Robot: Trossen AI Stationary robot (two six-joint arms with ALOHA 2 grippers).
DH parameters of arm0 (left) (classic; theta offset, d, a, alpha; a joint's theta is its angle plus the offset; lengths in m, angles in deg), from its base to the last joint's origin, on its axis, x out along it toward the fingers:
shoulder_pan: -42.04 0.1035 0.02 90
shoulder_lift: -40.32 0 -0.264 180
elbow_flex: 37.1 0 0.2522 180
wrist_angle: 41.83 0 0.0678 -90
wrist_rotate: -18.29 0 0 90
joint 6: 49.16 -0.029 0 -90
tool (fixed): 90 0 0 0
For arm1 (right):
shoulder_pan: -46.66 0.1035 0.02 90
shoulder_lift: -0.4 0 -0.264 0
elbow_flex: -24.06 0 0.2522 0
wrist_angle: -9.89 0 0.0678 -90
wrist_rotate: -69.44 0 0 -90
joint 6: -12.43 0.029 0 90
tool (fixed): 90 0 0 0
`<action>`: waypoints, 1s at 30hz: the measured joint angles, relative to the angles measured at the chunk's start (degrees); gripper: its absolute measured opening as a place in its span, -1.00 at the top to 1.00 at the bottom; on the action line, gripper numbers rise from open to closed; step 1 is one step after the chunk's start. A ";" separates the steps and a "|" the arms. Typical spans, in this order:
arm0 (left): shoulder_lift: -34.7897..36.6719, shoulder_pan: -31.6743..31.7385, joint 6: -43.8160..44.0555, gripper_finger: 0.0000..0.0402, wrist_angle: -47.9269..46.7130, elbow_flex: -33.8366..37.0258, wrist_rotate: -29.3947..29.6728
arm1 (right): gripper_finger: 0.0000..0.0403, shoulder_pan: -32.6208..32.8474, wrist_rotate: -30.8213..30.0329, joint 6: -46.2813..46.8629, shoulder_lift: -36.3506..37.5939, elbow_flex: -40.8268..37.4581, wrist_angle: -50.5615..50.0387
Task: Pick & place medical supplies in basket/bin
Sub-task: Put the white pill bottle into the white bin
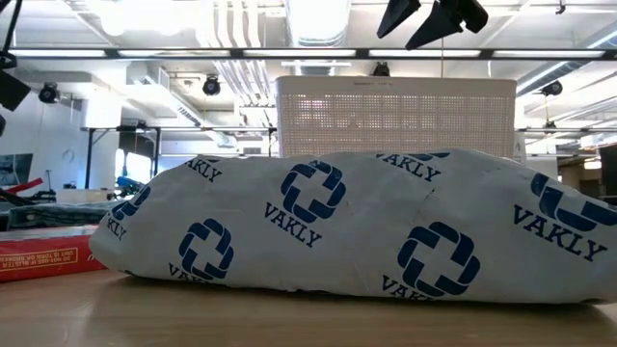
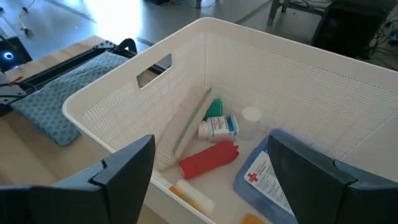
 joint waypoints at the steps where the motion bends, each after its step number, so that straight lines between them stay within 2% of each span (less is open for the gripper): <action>1: 0.00 0.00 0.01 -0.41 0.49 0.36 0.00 | -0.50 0.00 0.00 0.00 0.00 0.00 0.00; 9: 0.15 0.00 0.49 -0.45 9.59 6.04 -1.22 | -0.50 0.00 -0.01 0.07 0.00 -0.03 0.00; 30: -0.31 -0.07 0.99 -0.40 9.78 6.40 3.71 | -0.50 -0.55 -0.13 0.77 0.00 -0.33 0.05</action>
